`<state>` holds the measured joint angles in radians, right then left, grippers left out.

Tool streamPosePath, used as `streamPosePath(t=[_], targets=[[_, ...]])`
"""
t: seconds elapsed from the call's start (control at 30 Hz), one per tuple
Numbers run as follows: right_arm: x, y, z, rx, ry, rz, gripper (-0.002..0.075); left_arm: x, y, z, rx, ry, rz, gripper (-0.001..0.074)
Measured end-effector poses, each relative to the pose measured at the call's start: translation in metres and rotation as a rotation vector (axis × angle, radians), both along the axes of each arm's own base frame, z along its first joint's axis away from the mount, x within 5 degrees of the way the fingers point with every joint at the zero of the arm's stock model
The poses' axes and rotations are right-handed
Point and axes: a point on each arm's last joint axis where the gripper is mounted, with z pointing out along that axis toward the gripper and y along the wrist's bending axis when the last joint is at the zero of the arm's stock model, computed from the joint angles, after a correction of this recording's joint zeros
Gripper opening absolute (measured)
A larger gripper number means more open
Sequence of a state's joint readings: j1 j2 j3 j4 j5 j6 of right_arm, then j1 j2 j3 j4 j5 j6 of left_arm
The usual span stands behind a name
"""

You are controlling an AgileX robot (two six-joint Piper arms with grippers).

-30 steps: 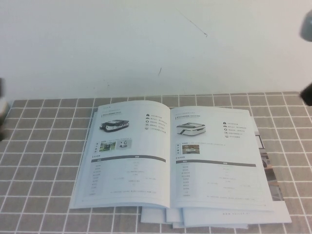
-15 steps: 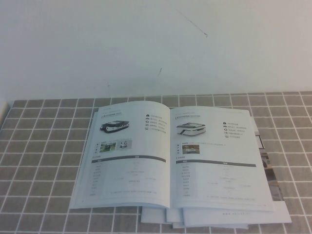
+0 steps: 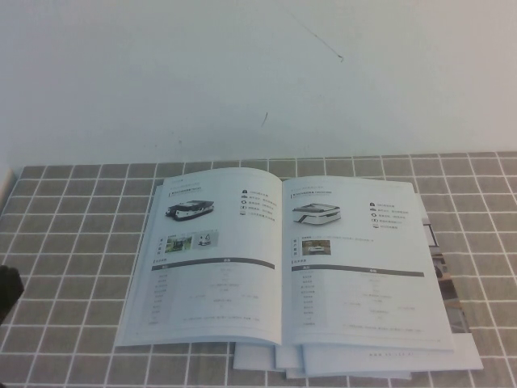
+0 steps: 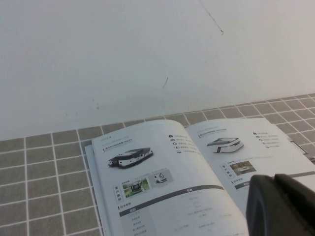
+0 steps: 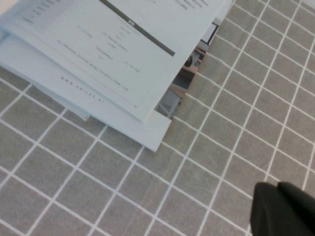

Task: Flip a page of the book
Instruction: Open the closed book

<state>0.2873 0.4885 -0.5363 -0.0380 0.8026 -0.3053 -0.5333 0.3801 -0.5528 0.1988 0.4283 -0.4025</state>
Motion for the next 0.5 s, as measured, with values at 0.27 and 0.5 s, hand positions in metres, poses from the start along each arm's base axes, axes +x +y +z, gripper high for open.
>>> streamPosePath(t=[0.27,0.5], targets=[[-0.033,-0.004,-0.02,0.116,-0.133,0.014,0.0,0.005,-0.004,-0.019,0.027,-0.011,-0.02,-0.0004],[-0.037,-0.005,-0.022,0.136,-0.155,0.017,0.0,0.006,-0.005,-0.025,0.033,-0.005,-0.023,-0.0004]])
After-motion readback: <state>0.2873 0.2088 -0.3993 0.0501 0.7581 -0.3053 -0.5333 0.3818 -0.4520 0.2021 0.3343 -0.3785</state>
